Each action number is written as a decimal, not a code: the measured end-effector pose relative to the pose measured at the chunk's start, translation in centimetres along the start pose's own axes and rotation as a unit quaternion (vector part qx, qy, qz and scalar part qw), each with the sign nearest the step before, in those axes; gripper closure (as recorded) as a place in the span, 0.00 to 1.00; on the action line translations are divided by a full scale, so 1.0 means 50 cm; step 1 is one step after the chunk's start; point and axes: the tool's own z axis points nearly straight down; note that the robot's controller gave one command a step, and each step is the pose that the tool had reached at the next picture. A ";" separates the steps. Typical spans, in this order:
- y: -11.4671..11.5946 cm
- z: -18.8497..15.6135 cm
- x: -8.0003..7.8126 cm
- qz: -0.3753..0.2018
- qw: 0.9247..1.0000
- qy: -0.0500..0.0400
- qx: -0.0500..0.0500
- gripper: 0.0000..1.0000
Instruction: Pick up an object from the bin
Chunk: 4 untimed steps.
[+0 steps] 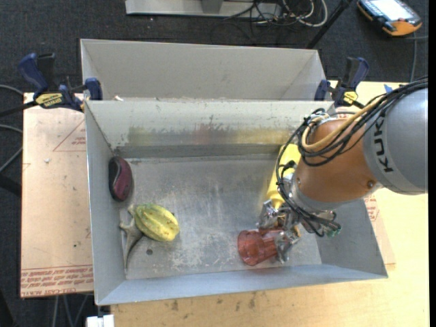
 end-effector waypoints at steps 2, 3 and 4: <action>0.000 0.000 0.000 0.000 1.000 0.000 0.000 1.00; 0.000 0.000 0.000 0.000 1.000 0.000 0.000 1.00; 0.000 0.000 0.000 0.000 1.000 0.000 0.000 1.00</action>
Offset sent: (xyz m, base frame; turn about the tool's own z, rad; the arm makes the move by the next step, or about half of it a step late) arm 0.0000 0.0000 0.0000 0.0000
